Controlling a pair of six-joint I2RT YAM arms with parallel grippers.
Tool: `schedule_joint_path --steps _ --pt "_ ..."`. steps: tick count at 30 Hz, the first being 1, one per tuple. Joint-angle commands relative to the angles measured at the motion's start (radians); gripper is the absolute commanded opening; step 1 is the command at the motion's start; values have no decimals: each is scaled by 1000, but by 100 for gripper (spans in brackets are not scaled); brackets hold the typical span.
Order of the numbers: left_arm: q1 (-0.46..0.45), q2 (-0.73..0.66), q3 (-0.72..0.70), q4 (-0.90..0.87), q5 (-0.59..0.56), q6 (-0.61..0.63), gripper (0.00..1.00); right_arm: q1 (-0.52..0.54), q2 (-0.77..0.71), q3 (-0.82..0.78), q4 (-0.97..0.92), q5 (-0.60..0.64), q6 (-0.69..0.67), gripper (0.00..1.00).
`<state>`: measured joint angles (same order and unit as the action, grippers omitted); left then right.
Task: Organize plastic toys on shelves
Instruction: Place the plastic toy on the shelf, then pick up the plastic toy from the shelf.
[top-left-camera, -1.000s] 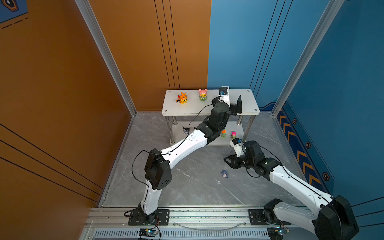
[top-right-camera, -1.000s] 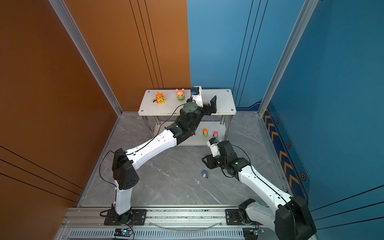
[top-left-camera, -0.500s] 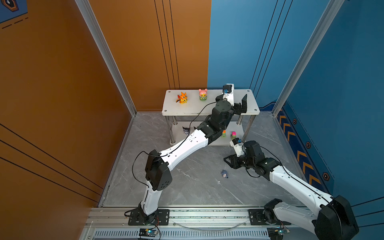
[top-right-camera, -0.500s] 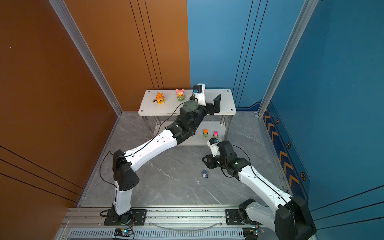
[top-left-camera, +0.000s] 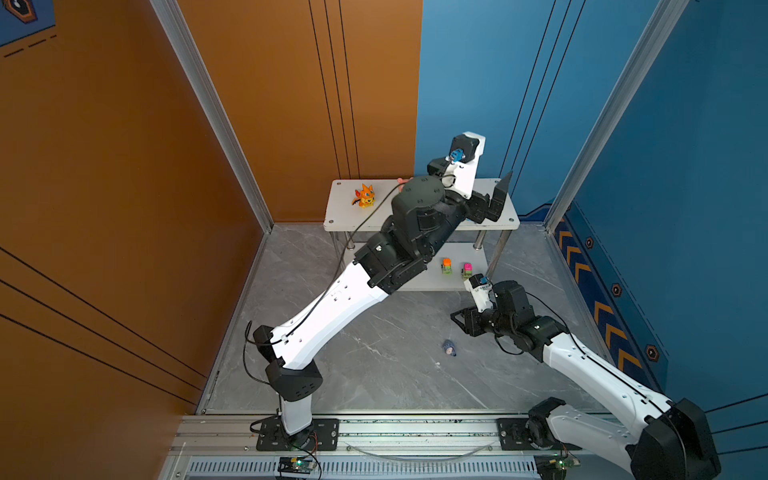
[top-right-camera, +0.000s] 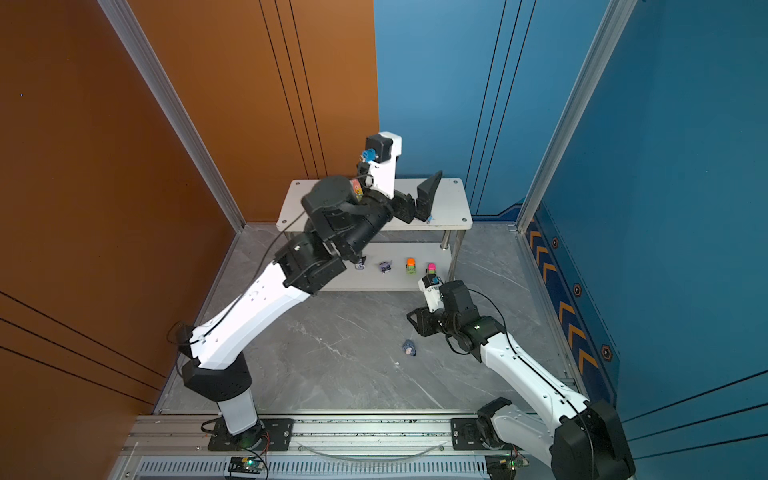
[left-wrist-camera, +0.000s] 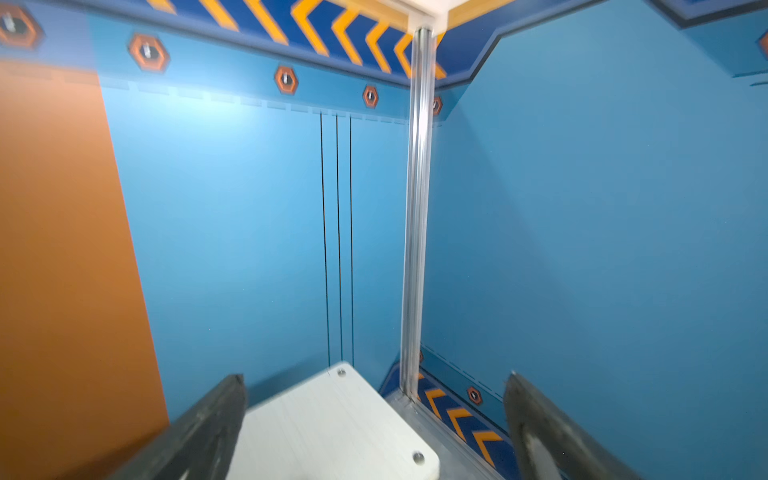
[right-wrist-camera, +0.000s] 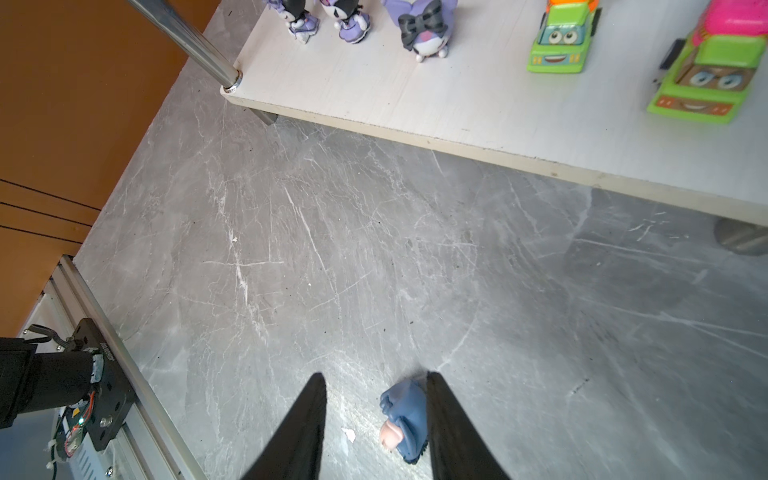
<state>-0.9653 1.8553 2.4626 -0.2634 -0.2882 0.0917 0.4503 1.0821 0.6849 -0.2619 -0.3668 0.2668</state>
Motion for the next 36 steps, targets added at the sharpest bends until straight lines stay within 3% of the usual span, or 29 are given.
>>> schedule_joint_path --steps 1,2,6,9,11,14,20,26,31,36 --pt "63 60 237 -440 143 173 98 -7 -19 22 -32 -9 -8 41" --pt "75 53 247 -481 167 221 98 -7 -19 24 -31 -10 -6 41" --pt "141 -50 53 -484 232 348 98 -7 -24 24 -30 -16 4 41" --pt "207 -72 -21 -481 306 338 100 -5 -25 29 -39 -18 6 41" --pt "268 -63 -40 -473 452 289 98 -5 -25 30 -45 -18 6 41" --pt "331 -15 -20 -467 676 260 96 -4 -29 33 -55 -17 6 42" --pt "405 128 117 -467 840 253 93 -4 -33 33 -60 -11 11 41" --pt "432 228 199 -465 936 248 88 -4 -33 39 -67 -2 10 41" --pt "424 258 199 -464 935 274 79 -4 -27 50 -76 2 5 41" --pt "410 267 194 -465 933 297 77 -4 -6 51 -64 -1 4 41"
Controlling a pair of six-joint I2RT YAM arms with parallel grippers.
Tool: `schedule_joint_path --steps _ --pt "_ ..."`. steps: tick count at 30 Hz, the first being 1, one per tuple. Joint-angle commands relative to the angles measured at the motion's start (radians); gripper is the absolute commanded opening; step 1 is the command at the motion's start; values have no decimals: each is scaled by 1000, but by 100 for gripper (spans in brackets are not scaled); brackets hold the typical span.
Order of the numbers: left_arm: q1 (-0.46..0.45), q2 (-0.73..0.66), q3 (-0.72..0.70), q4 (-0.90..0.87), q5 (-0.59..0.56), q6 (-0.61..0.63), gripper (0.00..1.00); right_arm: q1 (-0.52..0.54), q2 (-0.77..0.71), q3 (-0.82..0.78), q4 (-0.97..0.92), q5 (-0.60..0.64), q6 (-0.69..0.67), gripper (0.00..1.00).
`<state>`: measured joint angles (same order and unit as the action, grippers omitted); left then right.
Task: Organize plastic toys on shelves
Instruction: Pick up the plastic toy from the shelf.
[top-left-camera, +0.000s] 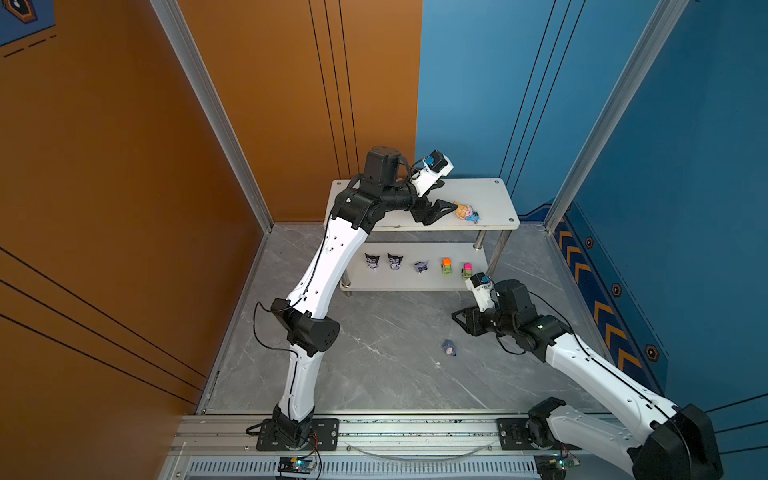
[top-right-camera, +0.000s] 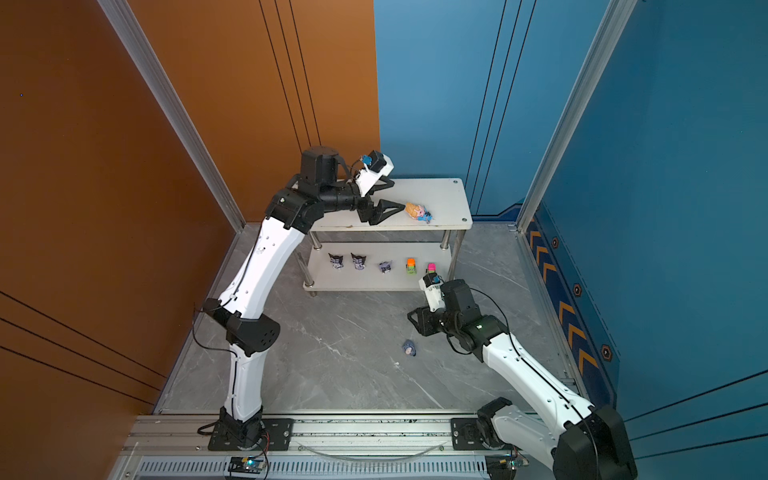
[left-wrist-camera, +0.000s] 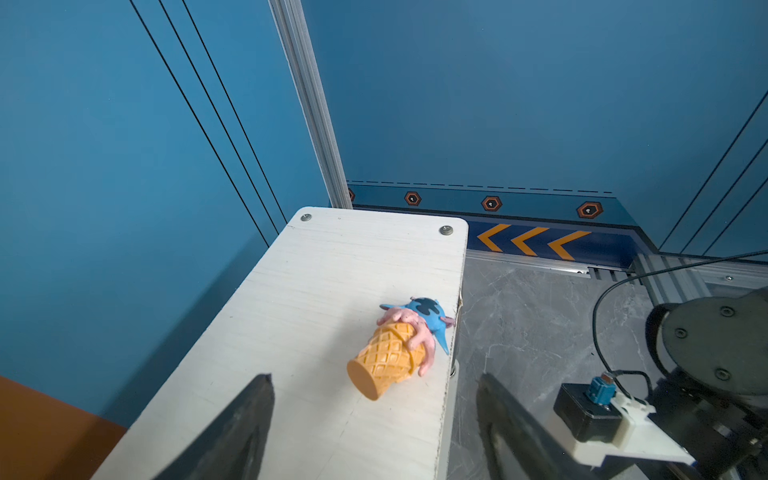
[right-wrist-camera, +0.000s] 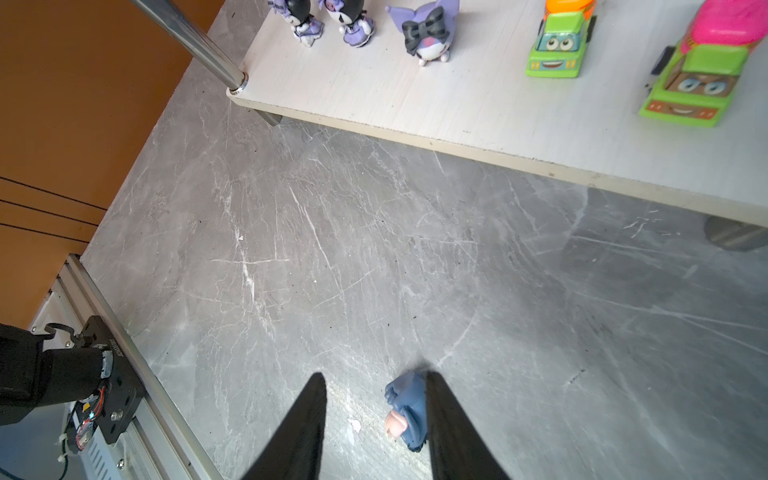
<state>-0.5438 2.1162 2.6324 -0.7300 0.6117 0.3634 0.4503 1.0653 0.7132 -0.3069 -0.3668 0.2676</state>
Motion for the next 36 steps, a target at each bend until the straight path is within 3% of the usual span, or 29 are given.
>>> schedule_joint_path --steps 1,14,27,36 --pt "-16 8 24 1 31 31 77 -4 17 23 -17 -4 4 41" --pt "-78 61 -2 -6 -41 68 73 -4 21 21 -7 -4 9 41" --pt "-77 91 8 -15 -50 63 68 -5 11 15 -2 -8 14 41" --pt "-95 110 47 -15 -99 83 75 -5 7 15 -9 -4 12 41"
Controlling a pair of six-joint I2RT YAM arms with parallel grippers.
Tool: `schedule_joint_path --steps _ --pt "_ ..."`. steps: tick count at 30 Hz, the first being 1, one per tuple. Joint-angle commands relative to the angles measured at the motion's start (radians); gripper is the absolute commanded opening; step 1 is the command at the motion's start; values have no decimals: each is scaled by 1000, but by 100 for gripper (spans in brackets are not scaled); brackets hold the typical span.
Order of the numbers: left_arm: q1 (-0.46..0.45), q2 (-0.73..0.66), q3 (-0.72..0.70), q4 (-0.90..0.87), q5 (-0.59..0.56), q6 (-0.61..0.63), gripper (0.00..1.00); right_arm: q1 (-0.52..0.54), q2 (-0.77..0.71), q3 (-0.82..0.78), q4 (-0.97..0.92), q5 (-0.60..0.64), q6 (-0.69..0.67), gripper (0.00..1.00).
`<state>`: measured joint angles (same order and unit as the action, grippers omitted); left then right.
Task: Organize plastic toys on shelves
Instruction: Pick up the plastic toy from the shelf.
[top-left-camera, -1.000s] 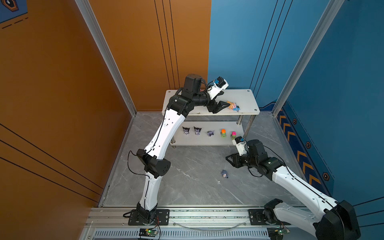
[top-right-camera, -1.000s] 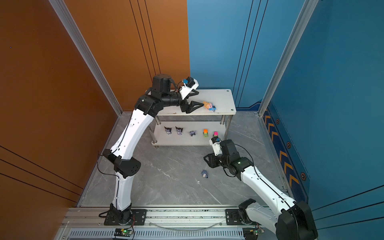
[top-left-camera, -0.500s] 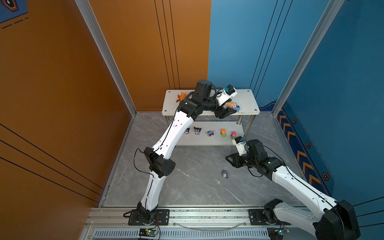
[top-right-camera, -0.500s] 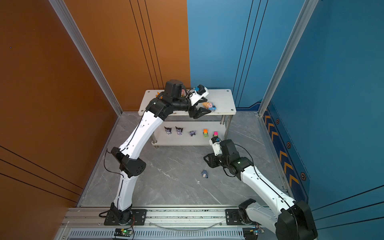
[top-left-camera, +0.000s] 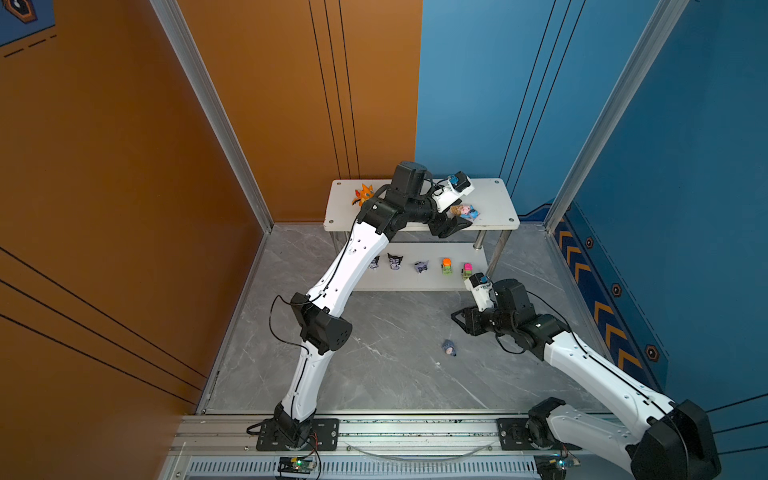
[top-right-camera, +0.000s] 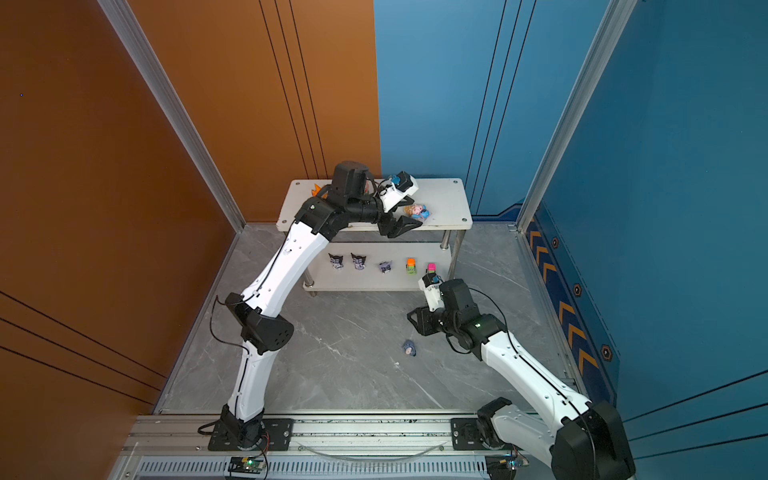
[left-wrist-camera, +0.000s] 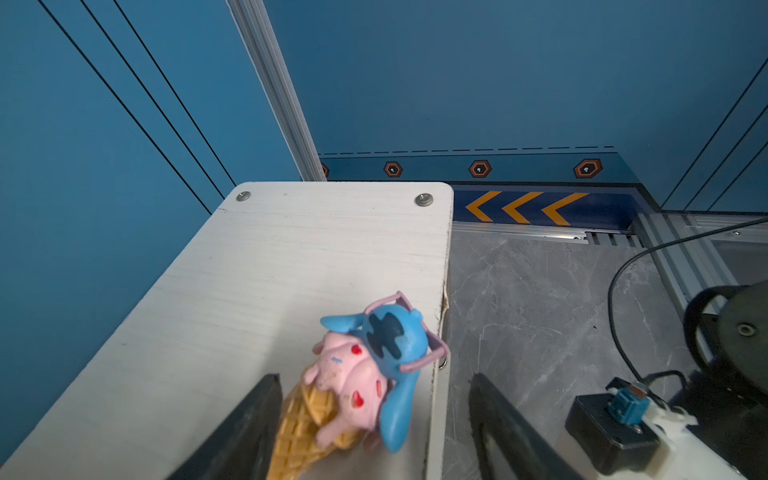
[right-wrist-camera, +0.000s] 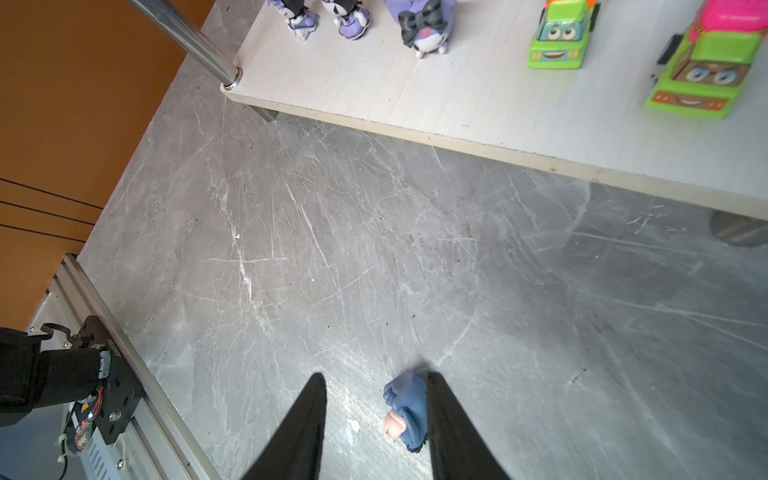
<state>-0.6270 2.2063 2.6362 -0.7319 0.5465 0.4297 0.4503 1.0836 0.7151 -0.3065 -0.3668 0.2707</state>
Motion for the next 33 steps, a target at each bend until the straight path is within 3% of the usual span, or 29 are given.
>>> schedule_joint_path --steps 1,5,11,18,33 --pt "-15 22 47 -13 -40 22 77 -5 -11 14 -9 -4 9 41" --pt "-40 25 50 -13 -88 47 82 -5 -9 12 -5 -6 11 41" --pt "-71 43 55 -12 -164 82 82 -5 -11 12 -5 -8 11 41" --pt "-79 61 93 -14 -230 81 75 -5 -19 3 -7 -3 11 41" --pt "-61 48 75 7 -187 37 64 -5 -23 -7 2 -6 19 41"
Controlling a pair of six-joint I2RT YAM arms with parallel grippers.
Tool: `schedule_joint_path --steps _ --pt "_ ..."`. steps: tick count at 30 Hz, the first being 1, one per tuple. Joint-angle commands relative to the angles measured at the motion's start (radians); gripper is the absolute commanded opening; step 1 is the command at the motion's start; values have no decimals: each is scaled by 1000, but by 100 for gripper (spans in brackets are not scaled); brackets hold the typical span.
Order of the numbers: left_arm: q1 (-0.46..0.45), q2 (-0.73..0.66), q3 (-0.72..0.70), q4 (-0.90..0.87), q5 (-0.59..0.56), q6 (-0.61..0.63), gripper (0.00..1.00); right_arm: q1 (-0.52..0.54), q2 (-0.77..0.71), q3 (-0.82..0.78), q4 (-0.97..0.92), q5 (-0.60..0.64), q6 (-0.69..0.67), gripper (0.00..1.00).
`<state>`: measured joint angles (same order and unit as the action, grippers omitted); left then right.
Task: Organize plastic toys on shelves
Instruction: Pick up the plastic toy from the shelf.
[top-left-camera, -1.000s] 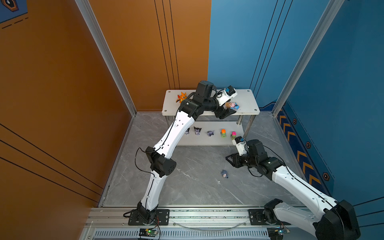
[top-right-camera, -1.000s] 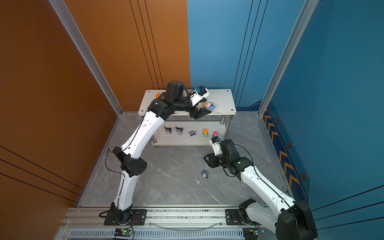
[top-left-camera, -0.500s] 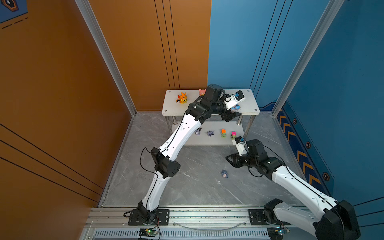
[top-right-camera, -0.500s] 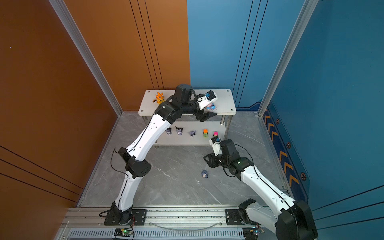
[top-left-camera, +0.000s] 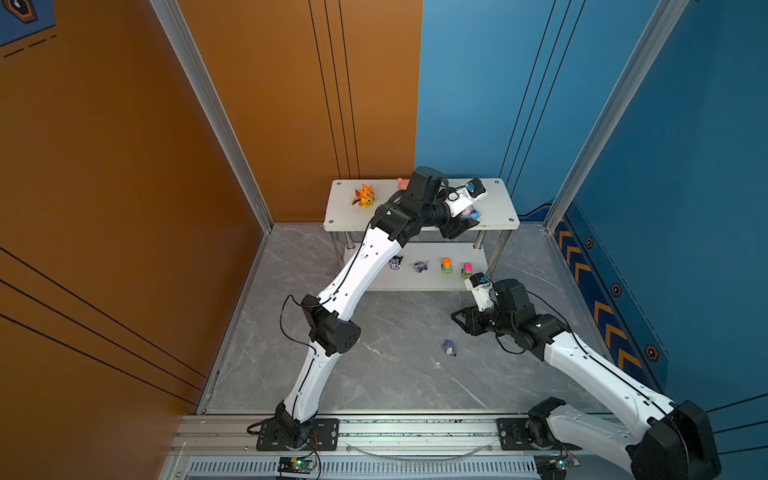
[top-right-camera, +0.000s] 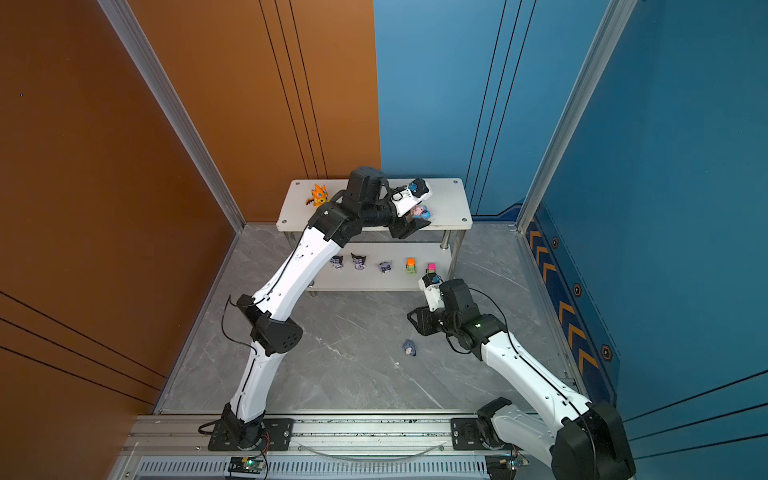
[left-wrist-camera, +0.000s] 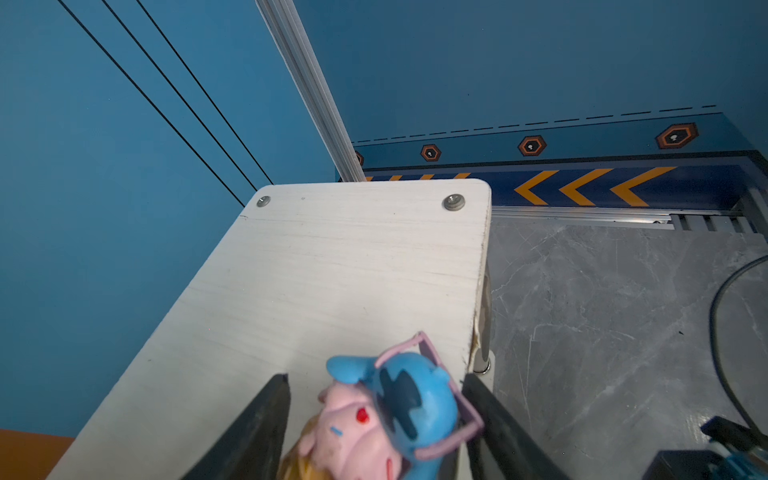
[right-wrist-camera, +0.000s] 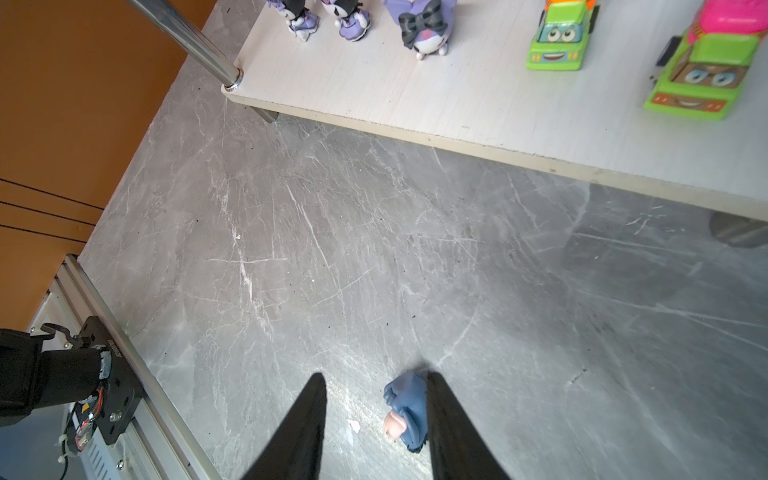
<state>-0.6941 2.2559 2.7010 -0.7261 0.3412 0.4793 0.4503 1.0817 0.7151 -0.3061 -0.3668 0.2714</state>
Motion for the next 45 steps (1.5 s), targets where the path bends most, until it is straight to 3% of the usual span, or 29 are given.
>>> schedule_joint_path --steps 1,14,17,30,40,45 --pt "5 -2 7 2 18 -14 64 -5 -22 -8 2 -6 18 41" --pt "1 -32 -28 1 24 -6 48 -5 -19 -7 7 -4 22 41" --pt "-2 -42 -39 1 22 -4 39 -4 -19 -7 6 -4 22 41" --pt "-7 -85 -21 4 57 -42 37 -4 -37 1 -8 3 23 41" --pt "-10 -235 -44 30 186 -144 36 -24 -87 41 -42 14 8 41" --pt "-39 -408 -252 33 177 -186 32 -37 -115 74 -46 -6 17 41"
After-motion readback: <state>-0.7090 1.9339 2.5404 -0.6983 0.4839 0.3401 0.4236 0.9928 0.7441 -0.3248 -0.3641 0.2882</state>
